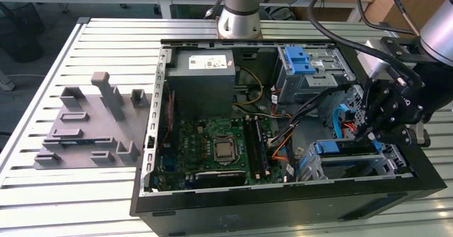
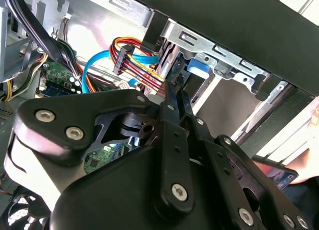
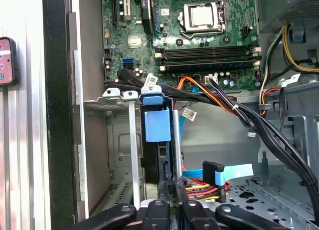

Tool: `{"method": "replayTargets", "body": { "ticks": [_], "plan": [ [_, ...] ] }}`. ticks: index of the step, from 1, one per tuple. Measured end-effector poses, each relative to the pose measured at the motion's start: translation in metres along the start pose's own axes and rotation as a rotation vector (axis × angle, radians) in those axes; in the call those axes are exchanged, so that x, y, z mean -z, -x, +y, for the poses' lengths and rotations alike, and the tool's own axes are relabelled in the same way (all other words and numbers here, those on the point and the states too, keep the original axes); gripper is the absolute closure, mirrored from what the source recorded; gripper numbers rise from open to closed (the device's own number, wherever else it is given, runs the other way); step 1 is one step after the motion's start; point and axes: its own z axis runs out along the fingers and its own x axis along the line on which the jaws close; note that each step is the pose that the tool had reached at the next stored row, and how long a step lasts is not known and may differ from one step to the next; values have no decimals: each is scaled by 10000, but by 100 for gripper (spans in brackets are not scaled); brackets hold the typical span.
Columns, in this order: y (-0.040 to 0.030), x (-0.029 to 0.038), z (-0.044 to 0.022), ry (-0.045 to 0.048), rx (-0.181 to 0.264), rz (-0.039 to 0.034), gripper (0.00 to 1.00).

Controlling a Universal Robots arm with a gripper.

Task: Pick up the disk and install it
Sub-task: 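Insert the first disk wire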

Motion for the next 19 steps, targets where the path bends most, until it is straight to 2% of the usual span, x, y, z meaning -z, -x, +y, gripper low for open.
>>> {"method": "replayTargets", "body": {
  "ticks": [19],
  "plan": [
    [-5,-47,-2,5,-1,-3,84]
  ]
}}
